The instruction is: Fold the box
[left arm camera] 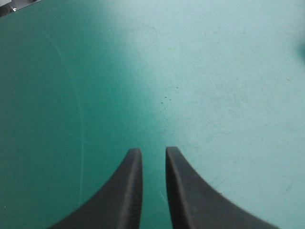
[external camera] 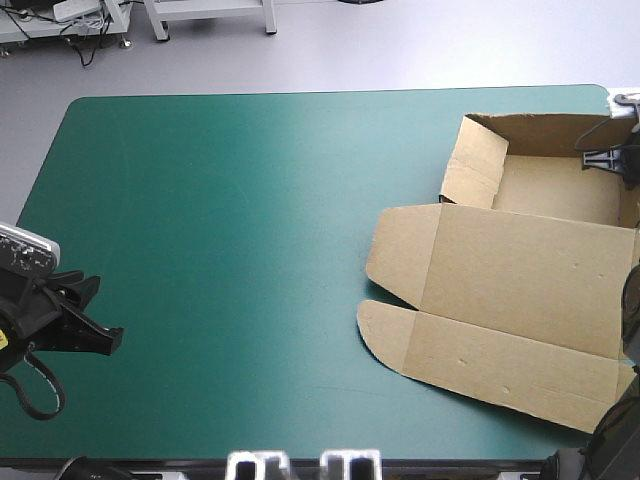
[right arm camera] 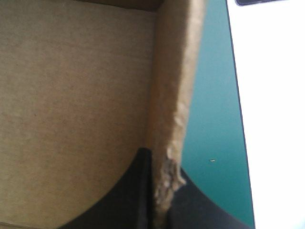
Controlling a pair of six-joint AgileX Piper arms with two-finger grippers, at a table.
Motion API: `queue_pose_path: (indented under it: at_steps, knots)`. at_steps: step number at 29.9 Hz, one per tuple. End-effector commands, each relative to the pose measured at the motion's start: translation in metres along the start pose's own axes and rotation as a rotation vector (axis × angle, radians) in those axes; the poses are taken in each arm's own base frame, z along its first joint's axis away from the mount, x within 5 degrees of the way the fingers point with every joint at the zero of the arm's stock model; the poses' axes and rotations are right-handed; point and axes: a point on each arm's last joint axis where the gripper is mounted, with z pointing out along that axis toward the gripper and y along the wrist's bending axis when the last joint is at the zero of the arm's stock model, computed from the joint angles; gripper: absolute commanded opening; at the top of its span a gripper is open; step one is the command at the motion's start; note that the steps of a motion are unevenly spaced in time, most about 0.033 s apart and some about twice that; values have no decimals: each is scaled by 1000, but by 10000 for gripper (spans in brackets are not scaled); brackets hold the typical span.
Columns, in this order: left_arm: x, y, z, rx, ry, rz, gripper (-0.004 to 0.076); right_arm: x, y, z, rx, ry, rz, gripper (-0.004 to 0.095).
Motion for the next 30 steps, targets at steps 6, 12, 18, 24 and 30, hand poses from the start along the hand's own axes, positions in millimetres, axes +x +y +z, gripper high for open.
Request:
queue_pose_path:
  at_steps: [6, 12, 18, 24, 30]
  knots:
    - [-2, 1, -4, -9, -4, -5, 127, -4, -3, 2, 103, -17, -151, 296]
    - [-2, 1, -4, -9, -4, -5, 114, -6, -8, 2, 161, -29, -172, 426]
    - [-2, 4, -4, -34, -3, 3, 114, -7, -20, -15, 259, -20, -124, 436]
    - [-4, 6, -4, -64, -22, 29, 114, -4, -17, -51, 178, -127, -47, 430]
    - [-6, 7, -4, -66, -48, 30, 113, 10, -7, -102, 23, -235, 9, 172]
